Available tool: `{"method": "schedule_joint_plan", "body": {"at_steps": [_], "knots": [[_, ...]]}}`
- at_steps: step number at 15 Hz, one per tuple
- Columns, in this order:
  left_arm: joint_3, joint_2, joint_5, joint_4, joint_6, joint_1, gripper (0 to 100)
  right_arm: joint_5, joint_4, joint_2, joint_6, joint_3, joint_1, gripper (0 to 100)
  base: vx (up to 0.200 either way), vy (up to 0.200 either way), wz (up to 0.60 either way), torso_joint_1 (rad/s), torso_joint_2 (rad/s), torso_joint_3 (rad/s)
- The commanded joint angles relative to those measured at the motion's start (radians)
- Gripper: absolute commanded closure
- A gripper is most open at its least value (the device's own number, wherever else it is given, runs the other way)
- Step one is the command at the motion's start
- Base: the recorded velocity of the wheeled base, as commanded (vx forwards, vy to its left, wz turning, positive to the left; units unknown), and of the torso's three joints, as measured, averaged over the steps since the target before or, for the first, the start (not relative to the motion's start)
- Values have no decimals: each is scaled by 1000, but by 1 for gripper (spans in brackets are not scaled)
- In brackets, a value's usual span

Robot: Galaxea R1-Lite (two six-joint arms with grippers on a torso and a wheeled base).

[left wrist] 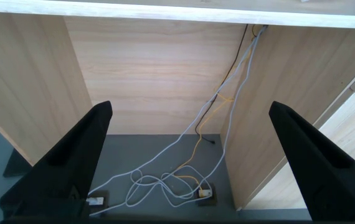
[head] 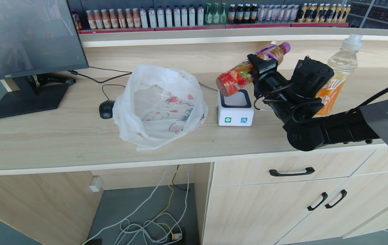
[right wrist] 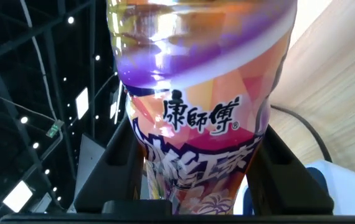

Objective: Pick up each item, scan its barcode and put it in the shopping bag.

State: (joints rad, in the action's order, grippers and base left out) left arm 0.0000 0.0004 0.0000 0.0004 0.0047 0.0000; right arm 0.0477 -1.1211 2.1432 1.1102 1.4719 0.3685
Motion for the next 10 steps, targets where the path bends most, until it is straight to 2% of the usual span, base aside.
{"method": "schedule_joint_plan", "body": {"at_steps": [1, 4, 6, 8, 10], "knots": [[0, 1, 0, 1, 0, 0, 0, 1, -14, -37, 28, -7, 10, 100, 0, 0, 0, 0, 0, 0], [0, 1, 0, 0, 0, 0, 0, 0, -37, -77, 20, -32, 12, 100, 0, 0, 0, 0, 0, 0], [0, 0, 0, 1, 0, 0, 0, -6, -37, -134, 7, -104, 10, 100, 0, 0, 0, 0, 0, 0], [0, 1, 0, 0, 0, 0, 0, -8, -43, -169, -81, -179, 9, 100, 0, 0, 0, 0, 0, 0], [0, 0, 0, 0, 0, 0, 0, -6, -48, -227, -124, -200, 23, 100, 0, 0, 0, 0, 0, 0]]}}
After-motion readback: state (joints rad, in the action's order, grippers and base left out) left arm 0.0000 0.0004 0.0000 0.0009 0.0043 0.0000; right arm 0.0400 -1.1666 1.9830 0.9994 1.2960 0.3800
